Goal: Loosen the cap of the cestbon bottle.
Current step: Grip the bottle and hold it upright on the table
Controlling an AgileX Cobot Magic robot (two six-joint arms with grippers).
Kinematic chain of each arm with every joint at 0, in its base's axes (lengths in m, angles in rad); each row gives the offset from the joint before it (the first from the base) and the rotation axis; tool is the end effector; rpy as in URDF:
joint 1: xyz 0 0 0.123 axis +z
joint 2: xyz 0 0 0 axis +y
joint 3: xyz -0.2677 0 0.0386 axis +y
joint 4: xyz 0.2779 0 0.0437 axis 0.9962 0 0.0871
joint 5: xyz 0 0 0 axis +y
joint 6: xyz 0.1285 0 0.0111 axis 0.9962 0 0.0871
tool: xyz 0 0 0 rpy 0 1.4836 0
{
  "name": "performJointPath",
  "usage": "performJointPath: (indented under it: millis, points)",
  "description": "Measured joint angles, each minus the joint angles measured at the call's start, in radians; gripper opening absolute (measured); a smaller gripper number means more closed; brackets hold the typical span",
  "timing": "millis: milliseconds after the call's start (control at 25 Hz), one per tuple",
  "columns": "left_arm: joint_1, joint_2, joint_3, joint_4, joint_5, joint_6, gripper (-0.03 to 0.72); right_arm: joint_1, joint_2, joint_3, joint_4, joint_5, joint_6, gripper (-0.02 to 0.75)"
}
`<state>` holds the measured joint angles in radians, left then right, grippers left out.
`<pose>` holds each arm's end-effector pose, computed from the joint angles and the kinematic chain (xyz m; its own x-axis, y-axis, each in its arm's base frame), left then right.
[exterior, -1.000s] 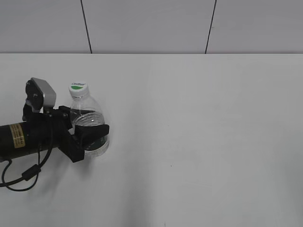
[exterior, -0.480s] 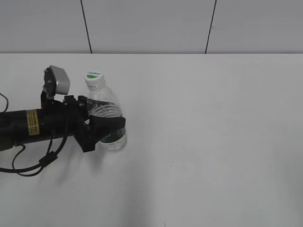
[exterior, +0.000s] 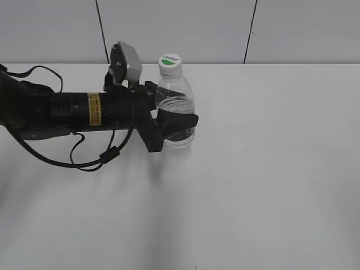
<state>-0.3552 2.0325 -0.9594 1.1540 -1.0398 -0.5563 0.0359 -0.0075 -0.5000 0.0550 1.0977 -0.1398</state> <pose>0.3383 -0.2339 0.0924 -0.0721 0.2181 -0.9733 0.9627 0.2704 -0.0107 0.0662 0.0087 0.2707 -0.4690 -0.1313 -0.8734 -0.1333 0.9881 -0.0769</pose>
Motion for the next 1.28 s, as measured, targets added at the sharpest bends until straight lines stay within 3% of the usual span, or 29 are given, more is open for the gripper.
performJointPath:
  millis: [440,1280]
  points:
    - [-0.052,0.138,-0.165,0.006,0.043,-0.034,0.399,0.0,0.0,0.0,0.0,-0.001,0.0,0.52]
    - [-0.052,0.237,-0.171,-0.031,0.005,-0.035,0.398,0.0,0.0,0.0,0.0,-0.001,0.0,0.52]
